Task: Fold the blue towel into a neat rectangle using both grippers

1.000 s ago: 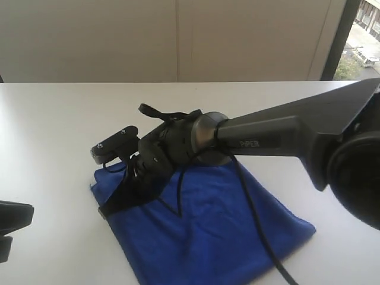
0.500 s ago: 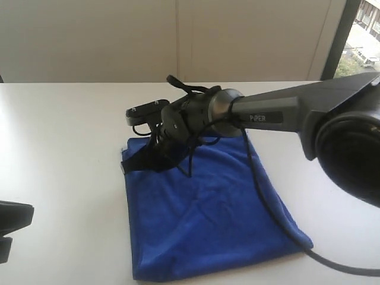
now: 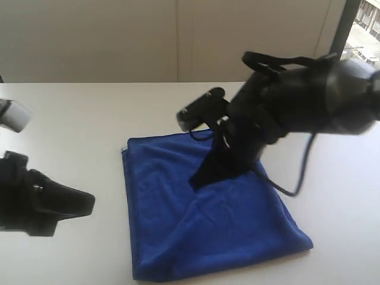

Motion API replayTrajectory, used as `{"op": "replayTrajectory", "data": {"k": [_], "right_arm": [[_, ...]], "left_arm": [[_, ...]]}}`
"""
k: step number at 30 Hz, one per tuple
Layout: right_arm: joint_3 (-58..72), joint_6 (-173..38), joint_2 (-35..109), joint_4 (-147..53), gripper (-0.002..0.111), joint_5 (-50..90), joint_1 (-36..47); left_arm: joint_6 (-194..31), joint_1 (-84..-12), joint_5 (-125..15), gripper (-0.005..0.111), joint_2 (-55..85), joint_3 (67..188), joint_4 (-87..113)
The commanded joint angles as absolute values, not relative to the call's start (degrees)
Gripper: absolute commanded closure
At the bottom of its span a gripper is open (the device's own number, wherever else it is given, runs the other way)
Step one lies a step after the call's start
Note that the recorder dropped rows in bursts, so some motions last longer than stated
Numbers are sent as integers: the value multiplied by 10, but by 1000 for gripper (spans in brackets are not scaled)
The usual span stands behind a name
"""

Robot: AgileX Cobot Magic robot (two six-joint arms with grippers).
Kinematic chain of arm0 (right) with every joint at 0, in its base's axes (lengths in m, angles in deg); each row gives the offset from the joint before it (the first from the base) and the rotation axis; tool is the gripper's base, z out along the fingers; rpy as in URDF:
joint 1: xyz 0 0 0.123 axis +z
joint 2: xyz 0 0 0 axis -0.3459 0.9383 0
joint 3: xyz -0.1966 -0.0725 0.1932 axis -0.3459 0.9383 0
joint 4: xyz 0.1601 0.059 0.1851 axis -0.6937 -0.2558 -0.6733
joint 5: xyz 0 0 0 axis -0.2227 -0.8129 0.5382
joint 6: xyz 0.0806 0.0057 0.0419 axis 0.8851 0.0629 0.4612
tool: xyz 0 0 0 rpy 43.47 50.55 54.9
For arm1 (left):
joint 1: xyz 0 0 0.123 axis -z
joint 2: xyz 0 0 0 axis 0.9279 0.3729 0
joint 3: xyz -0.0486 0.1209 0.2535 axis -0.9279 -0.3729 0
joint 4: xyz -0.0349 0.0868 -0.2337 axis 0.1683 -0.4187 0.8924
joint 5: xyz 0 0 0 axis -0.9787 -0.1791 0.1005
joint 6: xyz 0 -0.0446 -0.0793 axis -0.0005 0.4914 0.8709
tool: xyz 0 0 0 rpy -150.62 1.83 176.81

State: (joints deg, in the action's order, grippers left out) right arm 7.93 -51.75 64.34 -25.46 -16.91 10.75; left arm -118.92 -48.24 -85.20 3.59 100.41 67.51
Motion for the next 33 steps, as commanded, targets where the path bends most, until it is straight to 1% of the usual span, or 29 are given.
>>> {"op": "replayTrajectory", "data": {"k": [1,5,7,10,14,19,26,33], "right_arm": [[185,-500,590,-250,108,-169,105],[236,-486,585,-251,108,-135,105],[248,-485,585,-252,108,-128,105],[254,-484,585,-252,108,-129,105],[256,-482,586,-252,108,-126,105],[256,-475,589,-251,108,-111,105],[256,-472,627,-251,108,-91,105],[256,-472,671,-251,108,-124,105]], "left_arm": [[-1336,-446,-863,107,154,1010,824],[-1450,-370,-805,107,250,1034,955],[-1462,-340,-778,107,298,1062,974],[-1462,-316,-773,107,367,1105,976],[-1449,-307,-778,107,439,1148,976],[-1442,-307,-757,107,494,1152,954],[-1420,-307,-733,107,504,1146,911],[-1354,-308,-686,107,504,1116,817]]}}
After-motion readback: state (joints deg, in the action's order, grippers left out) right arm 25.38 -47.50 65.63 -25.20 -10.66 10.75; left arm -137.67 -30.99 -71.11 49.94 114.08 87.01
